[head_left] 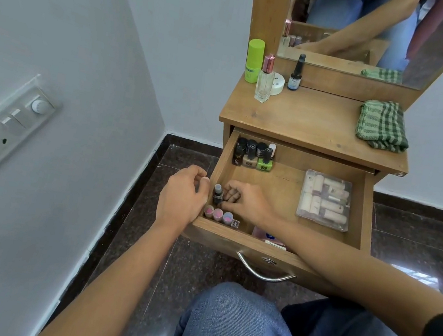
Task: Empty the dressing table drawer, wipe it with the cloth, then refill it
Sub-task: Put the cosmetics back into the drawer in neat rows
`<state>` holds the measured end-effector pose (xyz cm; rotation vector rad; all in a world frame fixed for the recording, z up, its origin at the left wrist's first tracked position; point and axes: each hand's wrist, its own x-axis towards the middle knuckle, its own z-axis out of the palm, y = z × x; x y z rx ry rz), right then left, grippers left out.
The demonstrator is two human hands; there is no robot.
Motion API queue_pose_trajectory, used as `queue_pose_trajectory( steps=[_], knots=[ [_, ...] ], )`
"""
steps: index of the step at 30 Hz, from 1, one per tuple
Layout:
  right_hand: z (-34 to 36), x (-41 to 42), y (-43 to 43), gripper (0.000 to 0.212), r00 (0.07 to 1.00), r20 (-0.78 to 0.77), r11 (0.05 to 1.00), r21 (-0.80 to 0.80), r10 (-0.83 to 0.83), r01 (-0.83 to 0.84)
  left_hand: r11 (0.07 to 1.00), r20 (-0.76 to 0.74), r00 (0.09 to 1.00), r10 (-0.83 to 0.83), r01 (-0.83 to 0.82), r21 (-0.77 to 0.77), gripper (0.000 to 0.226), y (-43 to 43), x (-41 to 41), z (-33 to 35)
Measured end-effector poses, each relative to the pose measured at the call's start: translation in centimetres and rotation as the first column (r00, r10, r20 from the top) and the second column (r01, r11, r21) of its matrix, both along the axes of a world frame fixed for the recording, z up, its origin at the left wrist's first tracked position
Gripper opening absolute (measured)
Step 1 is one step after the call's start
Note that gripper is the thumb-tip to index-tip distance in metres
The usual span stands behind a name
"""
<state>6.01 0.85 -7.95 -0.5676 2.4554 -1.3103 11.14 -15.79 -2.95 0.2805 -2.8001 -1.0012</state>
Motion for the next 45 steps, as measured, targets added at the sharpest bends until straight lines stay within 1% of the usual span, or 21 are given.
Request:
queue_pose_trajectory(
  steps=[10,13,14,15,16,17,18,20,21,22,24,26,27,31,33,38,42,45],
  knots=[
    [-0.3,0.0,0.0,0.02,1.0,0.009,1.0,0.001,0.027,-0.027,1.0,0.006,1.0,-0.006,0.006,0.004,0.019,0.0,0.0,0.0],
    [0.8,-0.6,0.6,0.03,0.996,-0.011,0.987,0.135,0.093,-0.091,1.0,0.009,1.0,0.004,-0.004,-0.001,0.019,0.0,0.0,0.0],
    [1.4,-1.1,1.1,0.03,0.994,-0.042,0.978,0.186,0.103,-0.094,1.0,0.009,1.0,0.006,-0.006,-0.001,0.019,0.0,0.0,0.0],
    [2.2,-1.7,1.7,0.027,0.99,-0.108,0.975,0.213,0.093,-0.068,1.0,0.01,1.0,0.005,-0.005,-0.002,0.019,0.1,0.0,0.0],
    [3.2,-2.4,2.2,0.024,0.979,-0.195,0.979,0.203,0.055,-0.014,1.0,0.01,1.0,0.005,-0.005,-0.002,0.02,0.1,0.0,0.0],
    [4.2,-3.2,2.7,0.021,0.962,-0.271,0.987,0.146,-0.019,0.061,1.0,0.009,1.0,0.005,-0.005,-0.003,0.021,0.1,0.0,0.0],
    [5.2,-4.1,3.2,0.02,0.942,-0.313,0.988,0.053,-0.125,0.148,1.0,0.007,1.0,0.006,-0.006,-0.003,0.021,0.1,0.0,0.0],
    [7.3,-6.2,3.5,0.021,0.885,-0.306,0.936,-0.127,-0.352,0.329,1.0,0.001,1.0,0.005,-0.005,0.001,0.021,0.1,0.0,0.0],
    [8.1,-7.4,3.3,0.024,0.852,-0.277,0.895,-0.183,-0.445,0.408,1.0,0.001,1.0,0.003,-0.003,0.003,0.021,0.1,0.0,0.0],
    [8.8,-8.7,3.1,0.028,0.82,-0.251,0.856,-0.214,-0.514,0.471,1.0,0.002,1.0,0.002,-0.002,0.007,0.021,0.1,0.1,0.0],
    [9.8,-10.9,2.3,0.035,0.761,-0.271,0.808,-0.195,-0.59,0.557,1.0,0.006,1.0,0.004,-0.005,0.014,0.02,0.1,0.0,0.0],
    [10.4,-12.5,1.4,0.04,0.719,-0.314,0.781,-0.161,-0.62,0.604,1.0,0.008,1.0,0.004,-0.004,0.014,0.021,0.1,0.0,-0.1],
    [10.5,-13.2,1.0,0.041,0.708,-0.312,0.769,-0.161,-0.634,0.618,1.0,0.008,1.0,0.002,-0.002,0.015,0.021,0.1,0.0,-0.1],
    [10.2,-14.8,-0.3,0.042,0.695,-0.222,0.73,-0.199,-0.684,0.654,1.0,0.009,1.0,0.002,-0.002,0.013,0.023,0.1,0.0,0.0],
    [10.0,-15.2,-0.7,0.04,0.678,-0.187,0.703,-0.218,-0.711,0.677,1.0,0.012,1.0,0.002,-0.002,0.012,0.023,0.0,-0.1,-0.1],
    [9.6,-15.3,-1.1,0.03,0.641,-0.17,0.663,-0.214,-0.748,0.717,1.0,0.017,1.0,0.008,-0.008,0.006,0.024,0.0,-0.1,-0.1],
    [9.5,-14.9,-1.0,0.023,0.649,-0.164,0.668,-0.234,-0.743,0.706,1.0,0.024,1.0,0.013,-0.013,-0.002,0.023,0.1,0.0,0.0],
    [10.1,-13.6,-0.7,0.022,0.699,-0.117,0.689,-0.344,-0.706,0.638,1.0,0.033,0.999,0.019,-0.019,0.0,0.022,0.2,0.0,0.1]
  ],
)
